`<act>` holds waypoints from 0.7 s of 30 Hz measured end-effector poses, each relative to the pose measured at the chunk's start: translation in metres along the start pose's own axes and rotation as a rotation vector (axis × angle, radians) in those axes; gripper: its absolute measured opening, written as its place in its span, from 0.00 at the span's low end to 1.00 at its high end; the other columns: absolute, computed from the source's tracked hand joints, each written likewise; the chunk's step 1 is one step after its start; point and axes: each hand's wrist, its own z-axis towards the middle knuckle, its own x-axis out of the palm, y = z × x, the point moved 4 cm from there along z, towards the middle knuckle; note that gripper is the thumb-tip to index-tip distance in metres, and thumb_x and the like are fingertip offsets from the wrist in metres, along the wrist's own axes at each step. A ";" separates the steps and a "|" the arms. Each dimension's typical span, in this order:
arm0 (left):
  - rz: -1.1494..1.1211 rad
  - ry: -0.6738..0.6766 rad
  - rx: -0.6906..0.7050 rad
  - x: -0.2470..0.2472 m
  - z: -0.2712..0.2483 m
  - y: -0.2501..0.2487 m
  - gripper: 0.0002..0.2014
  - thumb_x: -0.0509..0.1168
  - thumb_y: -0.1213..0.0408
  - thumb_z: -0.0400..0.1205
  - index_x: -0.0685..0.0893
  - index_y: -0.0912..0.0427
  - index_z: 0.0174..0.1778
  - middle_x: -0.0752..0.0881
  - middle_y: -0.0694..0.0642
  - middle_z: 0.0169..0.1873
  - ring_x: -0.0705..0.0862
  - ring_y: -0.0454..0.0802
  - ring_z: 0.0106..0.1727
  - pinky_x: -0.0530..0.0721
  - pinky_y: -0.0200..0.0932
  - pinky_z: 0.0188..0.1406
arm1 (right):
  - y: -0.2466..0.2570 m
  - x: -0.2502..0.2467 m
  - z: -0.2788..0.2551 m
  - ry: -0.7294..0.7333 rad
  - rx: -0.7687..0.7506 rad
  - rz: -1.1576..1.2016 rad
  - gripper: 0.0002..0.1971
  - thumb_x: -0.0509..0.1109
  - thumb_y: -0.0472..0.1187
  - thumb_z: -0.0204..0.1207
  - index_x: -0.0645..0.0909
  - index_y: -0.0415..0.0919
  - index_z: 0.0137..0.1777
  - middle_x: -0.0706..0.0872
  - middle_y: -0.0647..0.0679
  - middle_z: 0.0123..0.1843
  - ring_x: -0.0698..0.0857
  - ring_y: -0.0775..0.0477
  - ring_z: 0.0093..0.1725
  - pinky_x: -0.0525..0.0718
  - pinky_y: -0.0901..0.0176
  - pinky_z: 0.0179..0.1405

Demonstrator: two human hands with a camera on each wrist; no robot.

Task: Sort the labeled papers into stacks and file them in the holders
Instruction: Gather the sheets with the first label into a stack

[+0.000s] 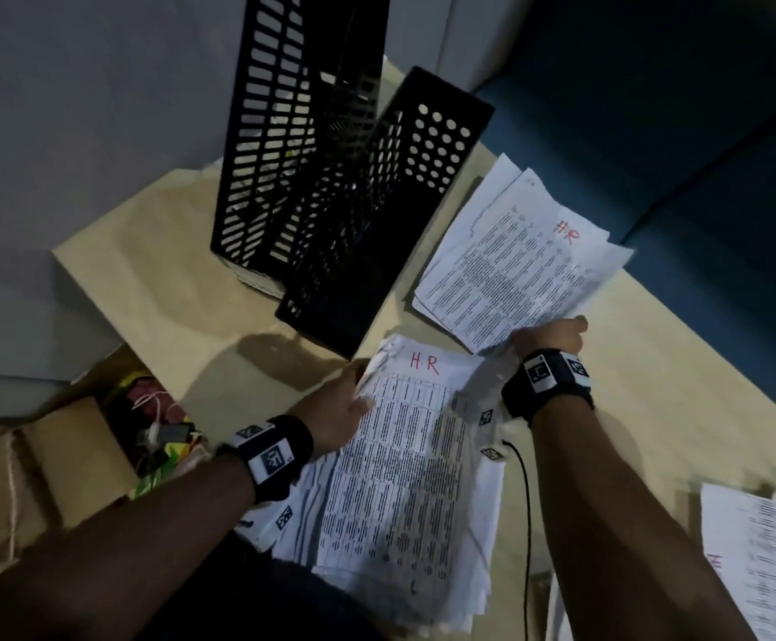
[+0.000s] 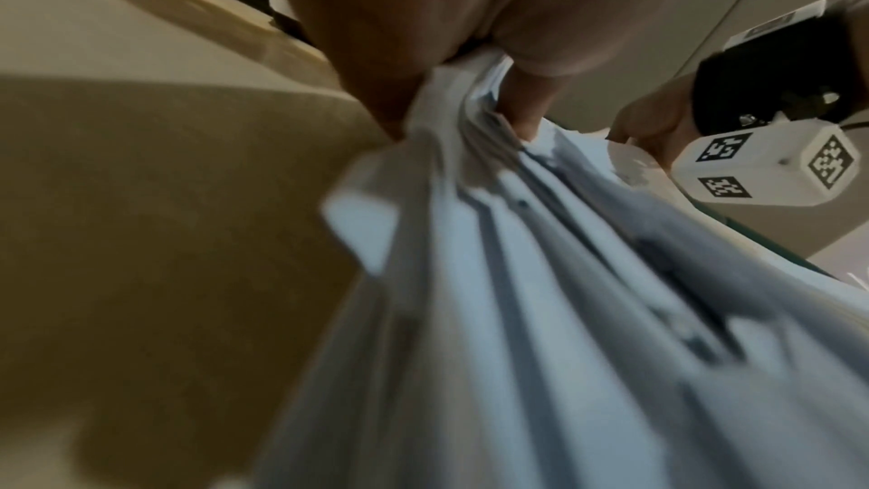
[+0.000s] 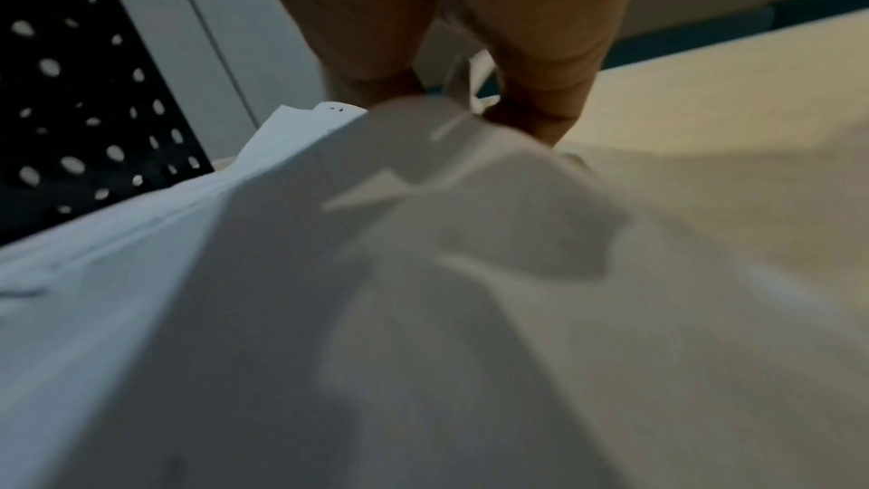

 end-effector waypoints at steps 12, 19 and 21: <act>-0.196 -0.126 -0.024 0.000 -0.003 -0.007 0.18 0.74 0.52 0.75 0.82 0.45 0.61 0.90 0.42 0.52 0.88 0.43 0.54 0.86 0.51 0.58 | -0.032 -0.088 -0.026 -0.261 -0.300 0.459 0.18 0.72 0.37 0.74 0.78 0.33 0.62 0.87 0.36 0.54 0.85 0.40 0.47 0.85 0.51 0.47; -0.216 -0.158 -0.073 0.002 -0.006 -0.020 0.18 0.71 0.47 0.76 0.81 0.38 0.61 0.88 0.40 0.55 0.87 0.46 0.55 0.85 0.52 0.59 | -0.143 -0.104 -0.082 -0.064 -0.306 0.396 0.18 0.77 0.48 0.69 0.82 0.41 0.55 0.85 0.41 0.37 0.78 0.46 0.29 0.76 0.62 0.22; -0.186 -0.151 -0.038 0.005 -0.003 -0.025 0.21 0.69 0.45 0.75 0.80 0.40 0.64 0.87 0.42 0.59 0.86 0.49 0.60 0.83 0.55 0.63 | -0.166 -0.087 -0.095 0.047 -0.270 0.350 0.17 0.78 0.46 0.70 0.82 0.40 0.56 0.87 0.45 0.43 0.82 0.47 0.37 0.78 0.68 0.23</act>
